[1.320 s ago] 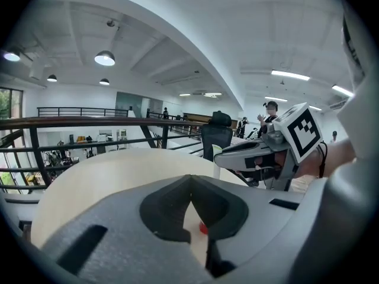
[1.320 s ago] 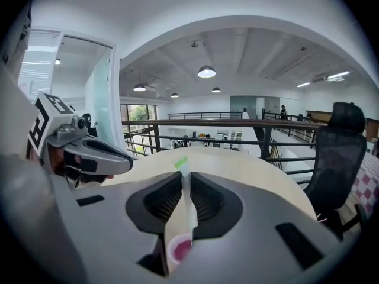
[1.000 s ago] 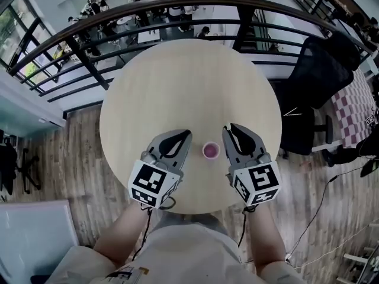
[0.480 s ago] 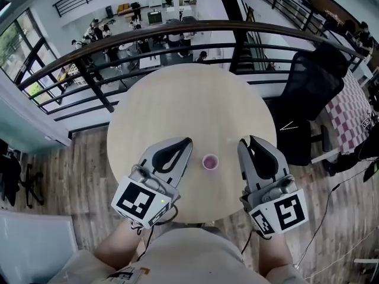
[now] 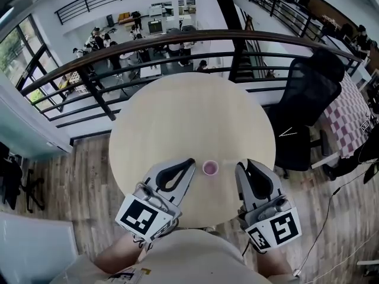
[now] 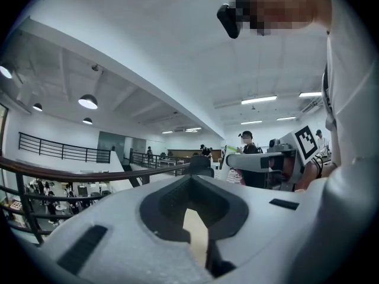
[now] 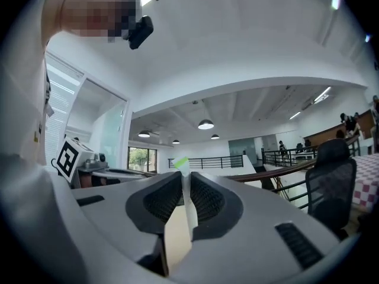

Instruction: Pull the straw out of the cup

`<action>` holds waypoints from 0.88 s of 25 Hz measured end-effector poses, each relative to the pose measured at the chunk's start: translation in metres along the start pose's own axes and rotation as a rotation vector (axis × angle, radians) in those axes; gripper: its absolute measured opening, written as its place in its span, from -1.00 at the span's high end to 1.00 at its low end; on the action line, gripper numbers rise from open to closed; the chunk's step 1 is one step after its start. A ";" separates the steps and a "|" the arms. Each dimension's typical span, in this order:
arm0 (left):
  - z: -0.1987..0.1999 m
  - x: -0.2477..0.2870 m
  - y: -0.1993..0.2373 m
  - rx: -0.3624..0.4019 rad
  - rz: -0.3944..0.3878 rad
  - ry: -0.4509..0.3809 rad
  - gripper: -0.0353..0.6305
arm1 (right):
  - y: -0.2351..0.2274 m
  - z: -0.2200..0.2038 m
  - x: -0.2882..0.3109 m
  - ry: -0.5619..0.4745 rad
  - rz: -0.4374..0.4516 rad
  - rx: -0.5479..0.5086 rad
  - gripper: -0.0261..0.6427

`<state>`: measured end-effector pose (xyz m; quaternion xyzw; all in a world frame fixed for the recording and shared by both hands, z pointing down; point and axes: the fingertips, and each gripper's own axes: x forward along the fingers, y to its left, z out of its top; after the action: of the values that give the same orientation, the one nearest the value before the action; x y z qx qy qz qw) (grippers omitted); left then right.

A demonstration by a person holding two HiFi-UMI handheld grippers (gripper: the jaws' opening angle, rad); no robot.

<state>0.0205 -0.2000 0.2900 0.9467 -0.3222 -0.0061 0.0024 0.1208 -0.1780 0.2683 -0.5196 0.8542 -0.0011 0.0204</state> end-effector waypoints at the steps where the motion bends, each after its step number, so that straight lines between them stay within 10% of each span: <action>1: -0.004 0.000 -0.002 -0.004 -0.002 0.009 0.85 | -0.001 -0.006 -0.003 0.015 -0.013 -0.007 0.76; 22: -0.018 0.000 -0.008 -0.025 -0.013 0.036 0.86 | -0.017 -0.032 -0.013 0.074 -0.033 0.035 0.76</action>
<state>0.0258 -0.1942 0.3082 0.9486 -0.3159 0.0068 0.0200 0.1406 -0.1752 0.3008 -0.5328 0.8455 -0.0355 -0.0023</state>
